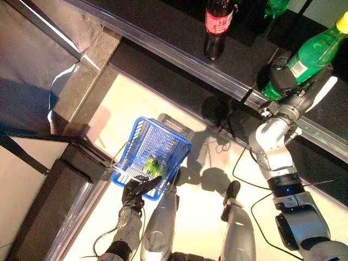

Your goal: Pick up the drink and place into the basket.

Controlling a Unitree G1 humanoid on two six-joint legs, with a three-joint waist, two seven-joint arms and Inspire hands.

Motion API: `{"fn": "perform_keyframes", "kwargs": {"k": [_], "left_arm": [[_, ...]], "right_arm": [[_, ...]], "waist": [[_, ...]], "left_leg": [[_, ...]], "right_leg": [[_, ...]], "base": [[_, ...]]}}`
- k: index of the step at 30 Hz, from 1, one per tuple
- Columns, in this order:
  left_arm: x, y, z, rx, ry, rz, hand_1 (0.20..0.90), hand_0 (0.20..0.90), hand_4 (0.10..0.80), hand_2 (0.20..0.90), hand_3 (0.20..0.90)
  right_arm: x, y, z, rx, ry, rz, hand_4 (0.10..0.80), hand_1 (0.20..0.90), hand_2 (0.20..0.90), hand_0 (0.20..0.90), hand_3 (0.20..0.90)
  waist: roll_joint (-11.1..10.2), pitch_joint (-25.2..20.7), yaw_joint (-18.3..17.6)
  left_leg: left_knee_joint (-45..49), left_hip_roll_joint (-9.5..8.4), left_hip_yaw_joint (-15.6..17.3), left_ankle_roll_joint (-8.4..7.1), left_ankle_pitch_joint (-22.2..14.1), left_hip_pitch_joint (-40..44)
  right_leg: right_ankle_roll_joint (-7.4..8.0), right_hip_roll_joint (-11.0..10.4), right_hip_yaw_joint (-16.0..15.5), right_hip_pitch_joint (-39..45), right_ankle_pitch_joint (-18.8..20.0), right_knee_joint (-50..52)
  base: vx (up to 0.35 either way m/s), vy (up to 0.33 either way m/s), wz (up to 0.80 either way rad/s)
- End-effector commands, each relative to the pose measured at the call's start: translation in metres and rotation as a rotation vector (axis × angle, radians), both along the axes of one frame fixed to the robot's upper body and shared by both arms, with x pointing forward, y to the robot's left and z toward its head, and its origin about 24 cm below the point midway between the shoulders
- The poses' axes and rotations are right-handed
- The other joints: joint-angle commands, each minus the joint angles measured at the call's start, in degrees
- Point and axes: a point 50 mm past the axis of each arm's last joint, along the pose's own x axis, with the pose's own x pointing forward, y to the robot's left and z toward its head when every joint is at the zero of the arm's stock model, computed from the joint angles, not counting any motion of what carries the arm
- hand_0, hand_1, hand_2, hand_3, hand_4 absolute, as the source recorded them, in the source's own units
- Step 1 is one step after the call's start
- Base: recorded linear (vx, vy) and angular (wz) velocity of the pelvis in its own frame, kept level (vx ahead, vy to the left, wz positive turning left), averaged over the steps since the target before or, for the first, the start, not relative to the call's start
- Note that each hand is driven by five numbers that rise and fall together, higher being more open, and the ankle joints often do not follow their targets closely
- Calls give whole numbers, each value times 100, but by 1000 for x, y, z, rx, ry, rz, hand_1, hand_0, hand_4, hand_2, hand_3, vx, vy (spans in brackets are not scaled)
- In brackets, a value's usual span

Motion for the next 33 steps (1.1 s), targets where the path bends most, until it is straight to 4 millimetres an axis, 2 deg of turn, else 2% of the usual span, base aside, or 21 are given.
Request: {"fn": "perform_keyframes", "kwargs": {"k": [1,6,13,16,20,28,33], "left_arm": [[-38,21,-12,39,29,40,300,300,100,300,200],[-37,30,-4,35,-42,77,300,300,100,300,200],[-44,43,2,26,-115,134,300,300,100,300,200],[-48,45,3,18,-136,142,300,300,100,300,200],[-49,49,12,1,-213,143,300,300,100,300,200],[-42,52,42,5,-372,103,300,300,100,300,200],[-35,53,70,21,-486,32,300,300,100,300,200]], "right_arm": [[-25,-9,60,-88,-303,-13,100,300,300,300,200],[-33,-6,59,-132,-322,54,100,300,300,300,200],[-50,15,49,-238,-357,236,100,300,300,300,200],[-57,26,49,-290,-357,334,100,300,300,300,200],[-66,54,49,-392,-354,554,100,300,300,300,200],[-80,87,39,-430,-341,832,100,300,300,300,200],[-87,108,30,-426,-308,968,100,300,300,300,200]], "waist": [[-6,-43,59],[52,-43,23],[103,-232,-48],[127,-373,-50],[173,-599,-11],[197,-910,193],[162,-1052,460]], "left_leg": [[121,-276,-284,422,179,-17],[145,-279,-284,397,174,230],[42,-246,-304,322,227,568],[-56,-230,-308,279,283,717],[-243,-231,-341,227,407,920],[-436,-260,-502,196,501,1130],[-402,-371,-708,204,439,1212]], "right_leg": [[-466,53,-189,254,-434,663],[-554,49,-230,438,-627,904],[-649,71,-259,726,-836,1047],[-681,80,-282,862,-910,1059],[-731,112,-316,1082,-1006,1003],[-762,152,-485,1415,-1033,810],[-770,130,-679,1651,-1123,786]], "base": [[0,0,0],[-20,23,1],[16,31,2],[32,49,2],[23,61,-1],[25,31,12],[33,-1,19]]}}
